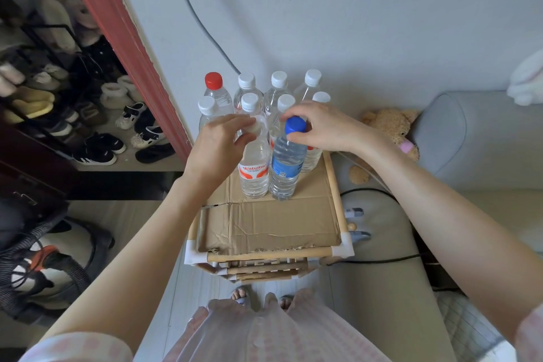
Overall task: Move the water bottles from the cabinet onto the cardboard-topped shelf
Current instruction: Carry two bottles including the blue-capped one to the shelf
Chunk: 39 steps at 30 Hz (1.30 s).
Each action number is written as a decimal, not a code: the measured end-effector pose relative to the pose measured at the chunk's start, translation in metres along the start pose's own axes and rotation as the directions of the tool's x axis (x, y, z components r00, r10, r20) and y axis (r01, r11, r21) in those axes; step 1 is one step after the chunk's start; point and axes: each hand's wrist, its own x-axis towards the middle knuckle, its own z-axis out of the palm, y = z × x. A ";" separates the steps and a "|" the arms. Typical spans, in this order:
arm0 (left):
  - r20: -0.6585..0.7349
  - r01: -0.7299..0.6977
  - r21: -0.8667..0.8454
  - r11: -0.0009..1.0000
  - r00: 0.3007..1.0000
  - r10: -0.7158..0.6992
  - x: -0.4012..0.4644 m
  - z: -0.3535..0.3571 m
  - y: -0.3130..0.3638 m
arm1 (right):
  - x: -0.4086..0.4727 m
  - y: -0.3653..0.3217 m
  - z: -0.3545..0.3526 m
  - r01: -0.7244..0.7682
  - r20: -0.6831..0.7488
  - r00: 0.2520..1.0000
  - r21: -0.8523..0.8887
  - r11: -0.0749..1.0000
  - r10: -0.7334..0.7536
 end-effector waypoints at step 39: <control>0.097 -0.093 0.116 0.989 0.992 0.082 -0.005 -0.004 0.000 | 0.001 -0.004 0.013 -0.012 -0.202 0.979 -0.014 1.000 0.009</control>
